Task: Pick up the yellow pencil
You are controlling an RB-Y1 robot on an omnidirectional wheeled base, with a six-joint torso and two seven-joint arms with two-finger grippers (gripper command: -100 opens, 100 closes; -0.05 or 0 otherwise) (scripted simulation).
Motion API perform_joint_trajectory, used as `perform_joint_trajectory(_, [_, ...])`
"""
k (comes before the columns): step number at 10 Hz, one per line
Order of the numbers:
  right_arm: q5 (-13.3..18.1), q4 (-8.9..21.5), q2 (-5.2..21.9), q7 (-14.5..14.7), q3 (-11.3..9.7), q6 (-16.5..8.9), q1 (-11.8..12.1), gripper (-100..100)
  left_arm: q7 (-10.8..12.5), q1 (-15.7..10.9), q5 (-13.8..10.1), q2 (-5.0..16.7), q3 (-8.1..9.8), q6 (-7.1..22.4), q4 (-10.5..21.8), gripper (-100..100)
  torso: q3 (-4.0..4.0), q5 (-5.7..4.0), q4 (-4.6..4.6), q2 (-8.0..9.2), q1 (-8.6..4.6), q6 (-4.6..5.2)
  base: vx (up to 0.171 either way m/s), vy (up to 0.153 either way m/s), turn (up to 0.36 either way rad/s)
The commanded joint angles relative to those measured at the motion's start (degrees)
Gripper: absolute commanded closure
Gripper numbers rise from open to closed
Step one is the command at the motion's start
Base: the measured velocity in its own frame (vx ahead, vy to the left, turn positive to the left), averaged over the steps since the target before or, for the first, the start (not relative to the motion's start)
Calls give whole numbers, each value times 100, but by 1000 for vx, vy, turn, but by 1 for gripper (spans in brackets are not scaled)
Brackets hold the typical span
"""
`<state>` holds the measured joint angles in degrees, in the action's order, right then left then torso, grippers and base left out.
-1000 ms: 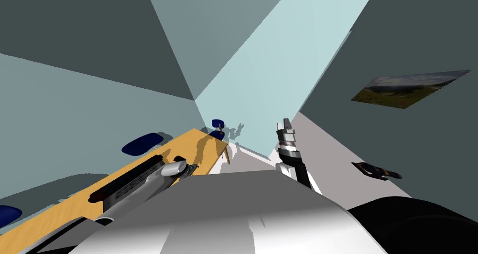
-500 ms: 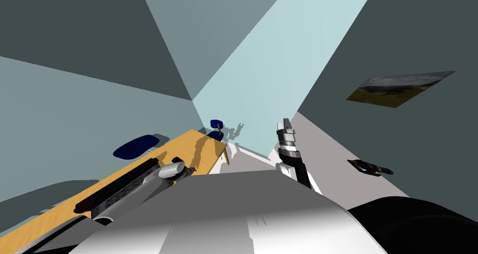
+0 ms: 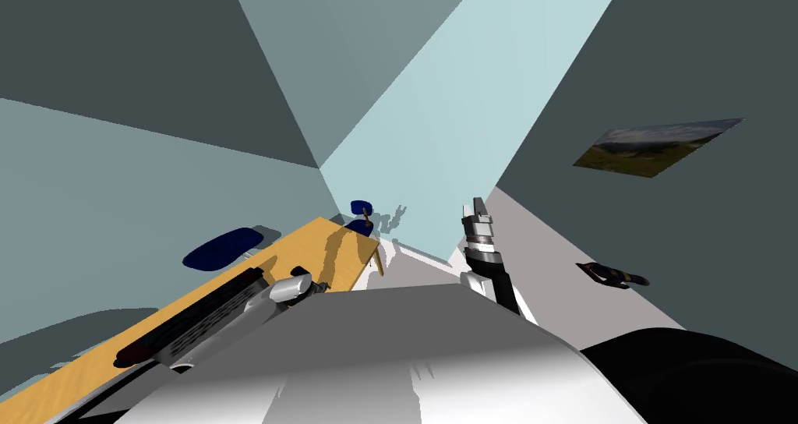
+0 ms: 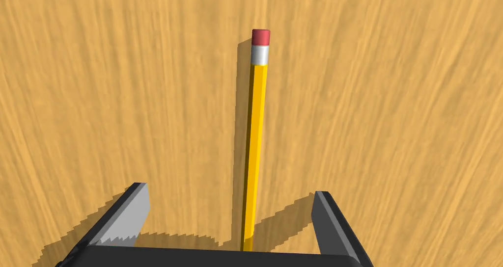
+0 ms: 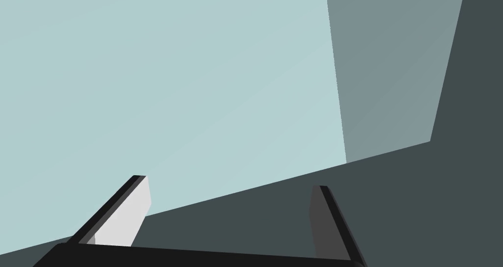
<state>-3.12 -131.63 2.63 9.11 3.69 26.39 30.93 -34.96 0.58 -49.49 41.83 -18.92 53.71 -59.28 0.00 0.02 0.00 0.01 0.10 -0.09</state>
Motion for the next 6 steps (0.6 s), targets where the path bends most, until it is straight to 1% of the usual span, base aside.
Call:
perform_joint_trajectory(1, [0, 0, 0, 0, 0, 0, 0, 0, 0, 0, 0, 0, 0, 0, 0, 100, 0, 0, 0, 0, 0, 0, -2, 5, 10])
perform_joint_trajectory(5, [0, 0, 0, 0, 0, 0, 0, 0, -2, 5, -1, 3, -2, 9, 3, 100, -2, 3, 1, -6, -2, 5, 0, 0, 0])
perform_joint_trajectory(6, [0, 0, 0, 0, 0, 0, 0, 0, -2, 5, -1, 3, -2, 9, 3, 0, -2, 3, 1, -6, -2, 5, 0, 0, 0])
